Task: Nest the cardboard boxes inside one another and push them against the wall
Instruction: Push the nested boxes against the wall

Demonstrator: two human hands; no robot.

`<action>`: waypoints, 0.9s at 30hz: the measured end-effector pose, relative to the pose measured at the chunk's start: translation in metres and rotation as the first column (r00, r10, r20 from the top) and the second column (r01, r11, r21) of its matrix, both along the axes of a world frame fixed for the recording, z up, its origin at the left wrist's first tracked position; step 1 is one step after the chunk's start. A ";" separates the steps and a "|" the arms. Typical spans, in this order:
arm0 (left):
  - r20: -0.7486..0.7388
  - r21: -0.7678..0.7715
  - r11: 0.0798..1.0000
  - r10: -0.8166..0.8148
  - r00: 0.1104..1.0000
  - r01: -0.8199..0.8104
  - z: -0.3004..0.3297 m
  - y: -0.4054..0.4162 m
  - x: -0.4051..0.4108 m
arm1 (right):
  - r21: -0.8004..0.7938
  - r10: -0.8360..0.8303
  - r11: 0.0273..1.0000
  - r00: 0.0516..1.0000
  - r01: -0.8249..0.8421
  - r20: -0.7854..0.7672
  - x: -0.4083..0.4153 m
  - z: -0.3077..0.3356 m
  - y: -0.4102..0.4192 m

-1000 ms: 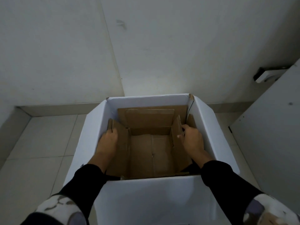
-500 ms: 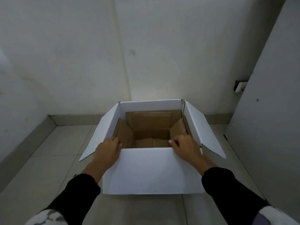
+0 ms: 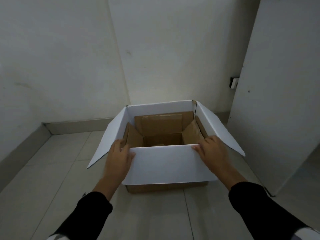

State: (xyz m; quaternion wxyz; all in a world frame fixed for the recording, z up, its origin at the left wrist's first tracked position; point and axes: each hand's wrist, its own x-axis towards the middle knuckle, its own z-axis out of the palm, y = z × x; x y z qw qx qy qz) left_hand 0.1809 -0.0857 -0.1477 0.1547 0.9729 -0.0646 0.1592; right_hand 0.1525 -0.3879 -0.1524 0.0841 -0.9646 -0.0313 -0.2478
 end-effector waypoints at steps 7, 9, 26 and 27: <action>-0.053 -0.155 0.986 0.060 0.997 -0.067 -0.009 -0.041 0.033 | 0.210 -0.113 0.971 0.993 0.119 -0.037 0.018 -0.020 -0.060; -0.040 -0.233 0.969 0.068 0.997 -0.075 -0.005 -0.047 0.045 | 0.236 -0.117 0.965 0.993 0.115 -0.002 0.026 -0.021 -0.069; -0.023 -0.511 0.859 -0.061 0.998 0.041 -0.007 -0.152 0.117 | 0.446 -0.312 0.838 0.947 0.314 -0.081 0.115 -0.016 -0.170; -0.020 -0.506 0.862 -0.055 0.998 0.037 -0.009 -0.158 0.118 | 0.434 -0.319 0.843 0.945 0.318 -0.073 0.118 -0.017 -0.174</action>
